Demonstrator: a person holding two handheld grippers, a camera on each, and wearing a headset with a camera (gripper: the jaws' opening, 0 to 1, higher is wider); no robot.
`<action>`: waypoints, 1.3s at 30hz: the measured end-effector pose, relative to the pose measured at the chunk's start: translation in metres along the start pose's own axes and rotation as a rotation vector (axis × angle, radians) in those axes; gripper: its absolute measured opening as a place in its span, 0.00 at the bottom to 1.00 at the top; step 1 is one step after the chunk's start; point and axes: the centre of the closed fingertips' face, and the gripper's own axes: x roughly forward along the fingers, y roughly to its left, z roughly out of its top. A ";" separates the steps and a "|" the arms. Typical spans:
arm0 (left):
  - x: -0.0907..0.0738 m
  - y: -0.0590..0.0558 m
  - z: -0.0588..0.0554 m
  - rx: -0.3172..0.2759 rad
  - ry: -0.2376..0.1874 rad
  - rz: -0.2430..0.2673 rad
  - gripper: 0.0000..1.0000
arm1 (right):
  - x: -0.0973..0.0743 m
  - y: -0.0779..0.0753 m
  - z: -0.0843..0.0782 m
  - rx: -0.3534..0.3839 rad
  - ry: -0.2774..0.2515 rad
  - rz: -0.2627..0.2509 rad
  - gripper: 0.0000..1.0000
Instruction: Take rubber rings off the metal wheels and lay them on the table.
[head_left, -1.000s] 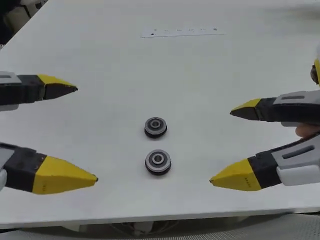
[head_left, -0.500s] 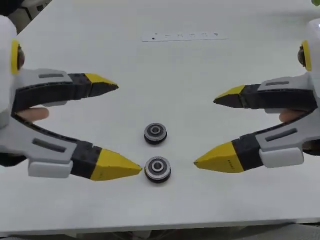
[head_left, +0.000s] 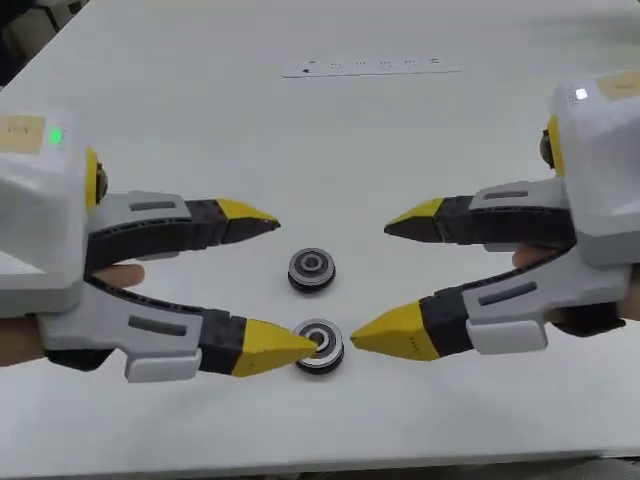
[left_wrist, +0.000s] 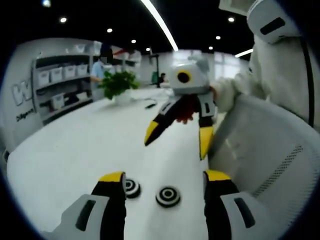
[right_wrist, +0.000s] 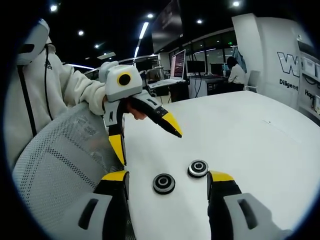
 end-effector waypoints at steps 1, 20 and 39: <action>0.002 -0.001 -0.004 -0.001 0.008 -0.008 0.62 | 0.002 0.000 -0.002 0.003 0.004 0.004 0.60; 0.020 0.003 -0.026 0.009 0.020 -0.043 0.39 | 0.033 0.003 -0.035 -0.014 0.062 0.069 0.38; 0.033 -0.008 -0.052 0.037 0.101 -0.084 0.21 | 0.046 0.005 -0.061 -0.056 0.139 0.090 0.25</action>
